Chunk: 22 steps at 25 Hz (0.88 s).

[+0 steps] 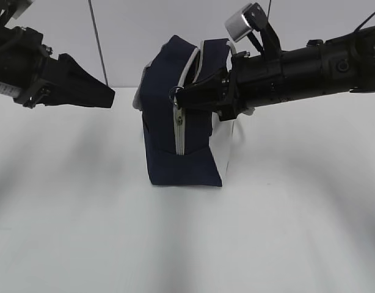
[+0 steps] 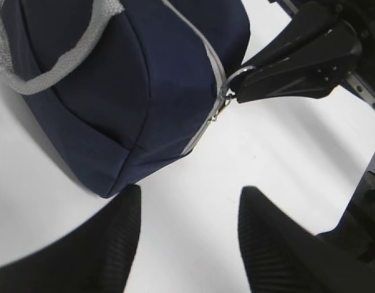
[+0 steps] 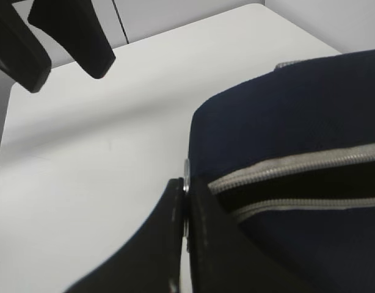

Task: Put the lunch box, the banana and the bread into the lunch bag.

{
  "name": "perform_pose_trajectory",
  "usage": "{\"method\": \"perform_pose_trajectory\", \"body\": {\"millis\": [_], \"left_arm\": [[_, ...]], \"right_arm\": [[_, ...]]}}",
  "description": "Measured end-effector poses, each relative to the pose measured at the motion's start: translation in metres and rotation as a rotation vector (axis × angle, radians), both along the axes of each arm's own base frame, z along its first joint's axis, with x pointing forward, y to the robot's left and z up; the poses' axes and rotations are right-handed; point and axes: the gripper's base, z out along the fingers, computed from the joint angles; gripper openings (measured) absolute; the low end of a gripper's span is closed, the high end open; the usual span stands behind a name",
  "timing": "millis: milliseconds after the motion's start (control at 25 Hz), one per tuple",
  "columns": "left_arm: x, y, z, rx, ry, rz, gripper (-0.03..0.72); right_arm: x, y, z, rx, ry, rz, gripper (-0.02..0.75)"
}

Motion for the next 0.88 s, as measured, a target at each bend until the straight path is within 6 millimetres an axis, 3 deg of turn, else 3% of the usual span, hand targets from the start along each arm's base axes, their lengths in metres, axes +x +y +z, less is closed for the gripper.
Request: {"method": "perform_pose_trajectory", "body": {"millis": [280, 880], "left_arm": [[0.004, -0.002, -0.002, -0.013, -0.030, -0.027, 0.371], [0.026, -0.009, -0.035, -0.042, 0.006, -0.048, 0.371]], "right_arm": [[0.008, 0.001, -0.001, -0.001, 0.002, 0.021, -0.016], [0.024, -0.011, 0.027, 0.057, -0.054, 0.011, -0.016]]}}
